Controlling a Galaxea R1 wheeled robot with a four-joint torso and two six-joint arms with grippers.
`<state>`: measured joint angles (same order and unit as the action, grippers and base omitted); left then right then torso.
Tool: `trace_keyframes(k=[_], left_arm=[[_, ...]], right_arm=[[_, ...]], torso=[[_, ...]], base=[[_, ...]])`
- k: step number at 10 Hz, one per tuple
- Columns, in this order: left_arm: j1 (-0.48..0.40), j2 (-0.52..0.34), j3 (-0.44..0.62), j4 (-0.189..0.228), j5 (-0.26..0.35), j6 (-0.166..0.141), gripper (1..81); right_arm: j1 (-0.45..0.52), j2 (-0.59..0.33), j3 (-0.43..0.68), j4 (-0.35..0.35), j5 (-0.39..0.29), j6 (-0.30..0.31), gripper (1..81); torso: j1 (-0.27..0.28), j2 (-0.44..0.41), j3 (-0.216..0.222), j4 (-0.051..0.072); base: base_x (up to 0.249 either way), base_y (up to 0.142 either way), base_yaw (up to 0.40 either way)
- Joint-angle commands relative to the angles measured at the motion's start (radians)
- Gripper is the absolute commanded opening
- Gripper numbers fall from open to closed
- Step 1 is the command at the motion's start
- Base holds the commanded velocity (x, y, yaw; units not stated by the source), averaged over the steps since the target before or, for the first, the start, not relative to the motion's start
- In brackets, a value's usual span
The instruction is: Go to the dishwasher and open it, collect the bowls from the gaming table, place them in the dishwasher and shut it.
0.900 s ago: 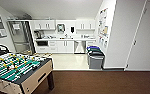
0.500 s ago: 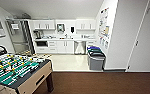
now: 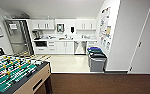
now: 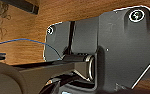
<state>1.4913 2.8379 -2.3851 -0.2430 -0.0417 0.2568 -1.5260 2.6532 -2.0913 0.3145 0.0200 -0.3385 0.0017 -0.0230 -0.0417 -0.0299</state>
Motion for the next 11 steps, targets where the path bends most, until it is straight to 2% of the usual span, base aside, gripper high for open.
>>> trace_keyframes(k=[1, 11], left_arm=[[-0.047, -0.015, 0.012, 0.007, 0.059, 0.001, 81.1], [-0.047, -0.014, 0.012, 0.002, 0.057, 0.001, 81.1]], right_arm=[[0.043, -0.011, 0.004, 0.002, -0.063, 0.000, 81.1], [0.049, 0.006, -0.033, -0.002, -0.066, -0.002, 81.1]], torso=[[0.000, 0.000, 0.000, 0.000], [0.000, 0.000, 0.000, 0.000]], base=[[0.216, 0.000, 0.000], [0.263, 0.000, 0.000]])
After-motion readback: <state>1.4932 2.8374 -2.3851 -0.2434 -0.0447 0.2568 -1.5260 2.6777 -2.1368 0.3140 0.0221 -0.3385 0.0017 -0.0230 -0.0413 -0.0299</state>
